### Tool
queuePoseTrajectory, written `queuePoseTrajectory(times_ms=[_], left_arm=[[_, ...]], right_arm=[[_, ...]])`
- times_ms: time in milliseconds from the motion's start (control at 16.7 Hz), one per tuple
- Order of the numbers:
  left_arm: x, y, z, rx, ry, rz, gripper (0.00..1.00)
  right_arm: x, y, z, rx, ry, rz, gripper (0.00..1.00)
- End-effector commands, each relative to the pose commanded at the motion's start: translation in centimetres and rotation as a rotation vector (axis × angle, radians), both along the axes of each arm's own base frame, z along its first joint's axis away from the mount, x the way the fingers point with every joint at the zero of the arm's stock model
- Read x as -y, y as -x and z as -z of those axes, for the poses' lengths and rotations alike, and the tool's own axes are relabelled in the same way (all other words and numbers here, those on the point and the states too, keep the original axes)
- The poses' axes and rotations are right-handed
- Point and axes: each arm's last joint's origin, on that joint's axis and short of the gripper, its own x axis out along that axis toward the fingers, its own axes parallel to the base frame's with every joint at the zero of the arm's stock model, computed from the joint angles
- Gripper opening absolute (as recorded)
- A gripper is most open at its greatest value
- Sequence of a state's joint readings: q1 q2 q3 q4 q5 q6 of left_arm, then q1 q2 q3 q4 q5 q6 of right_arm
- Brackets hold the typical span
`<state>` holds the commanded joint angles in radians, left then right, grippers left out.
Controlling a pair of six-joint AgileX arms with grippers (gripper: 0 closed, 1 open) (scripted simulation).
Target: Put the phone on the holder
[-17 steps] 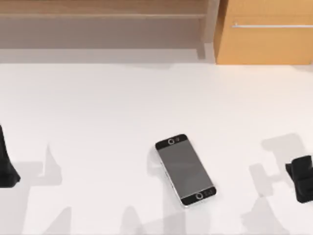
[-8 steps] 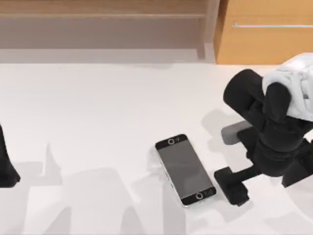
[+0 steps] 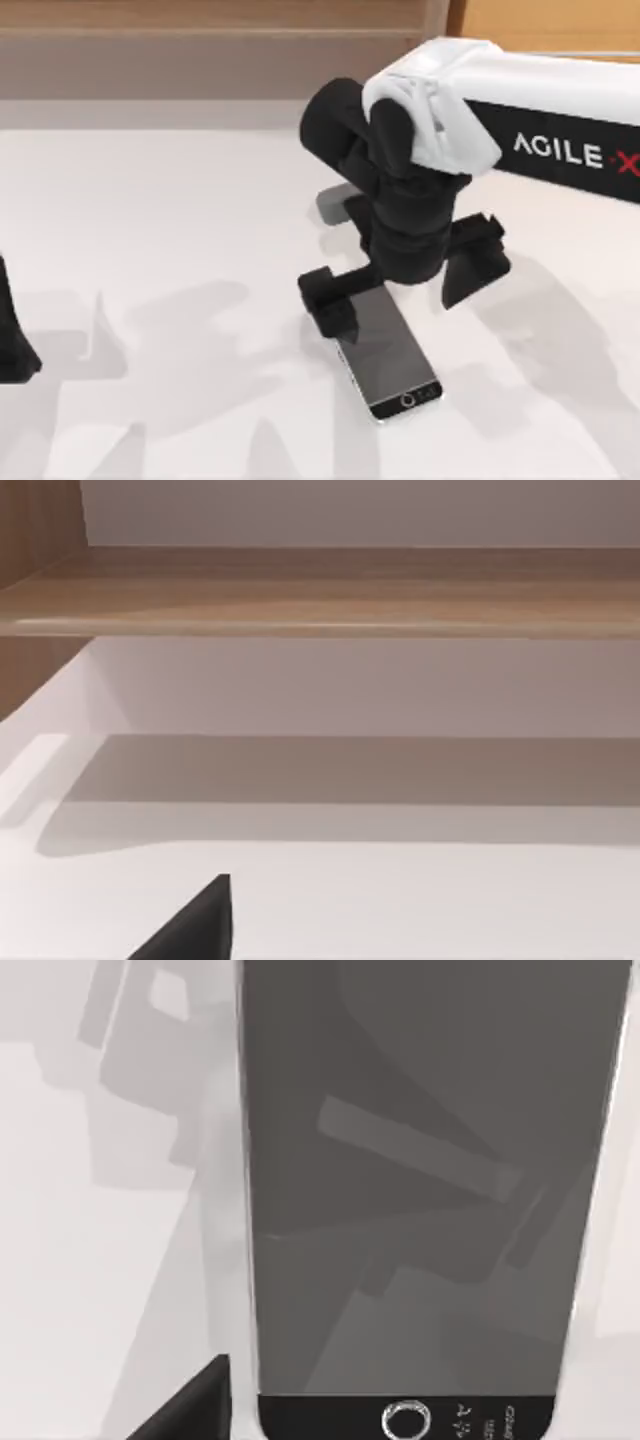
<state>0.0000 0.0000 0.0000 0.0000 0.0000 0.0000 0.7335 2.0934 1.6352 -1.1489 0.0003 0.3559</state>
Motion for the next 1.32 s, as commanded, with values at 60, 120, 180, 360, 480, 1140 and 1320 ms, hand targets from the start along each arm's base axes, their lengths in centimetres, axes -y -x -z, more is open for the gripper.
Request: queuePoseTrajectory(times_ms=[60,120,180,360,480,1140,1320], left_arm=[[0.0,0.0,0.0,0.000,0.000,0.000,1.00],[0.0,0.0,0.0,0.000,0.000,0.000,1.00],[0.0,0.0,0.0,0.000,0.000,0.000,1.00],[0.0,0.0,0.0,0.000,0.000,0.000,1.00],[0.0,0.0,0.0,0.000,0.000,0.000,1.00],[0.0,0.0,0.0,0.000,0.000,0.000,1.00],[0.0,0.0,0.0,0.000,0.000,0.000,1.00]], right_arm=[[-0.5,-0.2,-0.2,0.014,-0.011,0.003,1.00],[-0.9,-0.4,-0.3,0.024,-0.019,0.005,1.00],[-1.0,-0.5,-0.4,0.028,-0.023,0.006,1.00],[-1.0,-0.5,-0.4,0.028,-0.023,0.006,1.00],[-0.8,-0.5,-0.4,0.029,-0.024,0.009,1.00],[-1.0,-0.5,7.6,0.028,-0.023,0.006,1.00],[-1.0,-0.5,7.6,0.028,-0.023,0.006,0.92]])
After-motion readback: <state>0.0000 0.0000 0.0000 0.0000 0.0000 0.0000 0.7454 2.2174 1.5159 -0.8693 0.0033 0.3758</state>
